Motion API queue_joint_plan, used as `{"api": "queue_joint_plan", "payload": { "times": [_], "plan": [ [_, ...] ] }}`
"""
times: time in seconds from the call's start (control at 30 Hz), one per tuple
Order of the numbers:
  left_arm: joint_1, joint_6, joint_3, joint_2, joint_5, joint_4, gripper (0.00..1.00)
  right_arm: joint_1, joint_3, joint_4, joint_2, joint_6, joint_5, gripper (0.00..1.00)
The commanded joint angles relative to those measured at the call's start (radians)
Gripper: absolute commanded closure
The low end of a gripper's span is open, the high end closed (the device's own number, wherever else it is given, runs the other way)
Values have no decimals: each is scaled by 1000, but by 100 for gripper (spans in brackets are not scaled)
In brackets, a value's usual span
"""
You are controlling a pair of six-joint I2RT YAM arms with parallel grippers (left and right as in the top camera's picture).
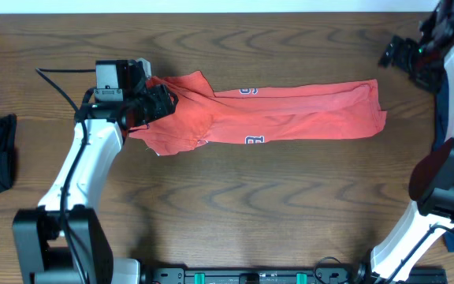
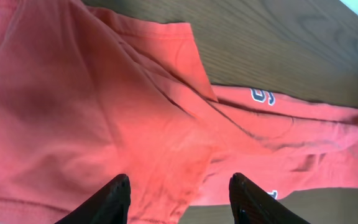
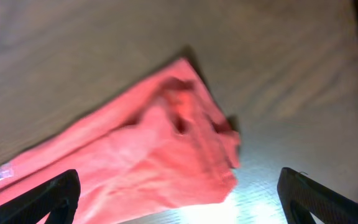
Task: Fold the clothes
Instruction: 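Release the right end and move the right gripper back to the shirt's right end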
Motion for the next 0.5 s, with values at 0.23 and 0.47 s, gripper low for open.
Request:
{"api": "queue_joint_plan", "payload": {
  "times": [0.23, 0.47],
  "plan": [
    [-3, 78, 21, -136, -110, -117, 45, -132, -445, 270, 7, -177, -285, 1],
    [-3, 82, 21, -140, -110, -186, 45, -141, -633, 496, 7, -177, -372, 1]
  ]
}}
